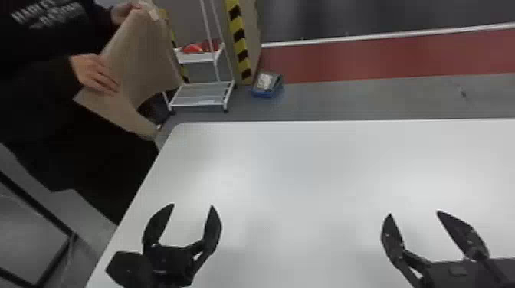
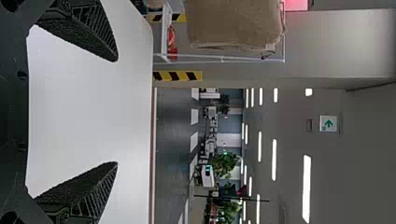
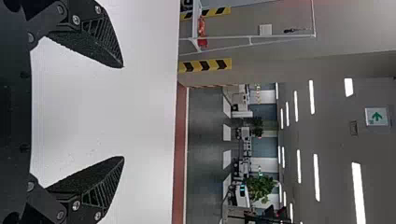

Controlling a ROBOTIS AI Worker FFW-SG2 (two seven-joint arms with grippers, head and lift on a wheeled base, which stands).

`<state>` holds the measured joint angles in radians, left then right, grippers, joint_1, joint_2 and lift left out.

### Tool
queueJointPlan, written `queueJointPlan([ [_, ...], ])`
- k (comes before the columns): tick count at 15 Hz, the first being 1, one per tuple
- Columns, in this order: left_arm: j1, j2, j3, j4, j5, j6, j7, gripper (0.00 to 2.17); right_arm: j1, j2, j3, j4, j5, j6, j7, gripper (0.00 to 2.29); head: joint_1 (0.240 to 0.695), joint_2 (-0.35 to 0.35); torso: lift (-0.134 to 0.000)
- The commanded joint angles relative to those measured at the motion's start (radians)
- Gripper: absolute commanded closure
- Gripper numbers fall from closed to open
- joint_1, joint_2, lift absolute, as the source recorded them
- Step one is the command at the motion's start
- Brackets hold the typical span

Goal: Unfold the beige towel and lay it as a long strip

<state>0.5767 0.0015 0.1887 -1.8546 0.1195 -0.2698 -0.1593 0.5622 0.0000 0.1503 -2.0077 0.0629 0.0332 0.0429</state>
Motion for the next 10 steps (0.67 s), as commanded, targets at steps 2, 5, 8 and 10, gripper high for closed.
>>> queueJointPlan([
  [2, 0.000, -0.004, 0.000, -0.001, 0.003, -0.001, 0.000, 0.08, 0.001, 0.001, 0.000, 0.000, 0.000, 0.000, 0.000, 0.20, 0.695, 0.238, -0.111],
  [5, 0.000, -0.004, 0.000, -0.001, 0.003, 0.002, -0.002, 0.08, 0.001, 0.001, 0.000, 0.000, 0.000, 0.000, 0.000, 0.20, 0.695, 0.238, -0.111],
  [8, 0.002, -0.004, 0.000, -0.001, 0.003, -0.001, -0.002, 0.08, 0.001, 0.001, 0.000, 0.000, 0.000, 0.000, 0.000, 0.20, 0.695, 0.238, -0.111],
  [10, 0.002, -0.004, 0.000, -0.001, 0.002, -0.001, -0.002, 0.08, 0.001, 0.001, 0.000, 0.001, 0.000, 0.000, 0.000, 0.20, 0.695, 0.238, -0.111],
])
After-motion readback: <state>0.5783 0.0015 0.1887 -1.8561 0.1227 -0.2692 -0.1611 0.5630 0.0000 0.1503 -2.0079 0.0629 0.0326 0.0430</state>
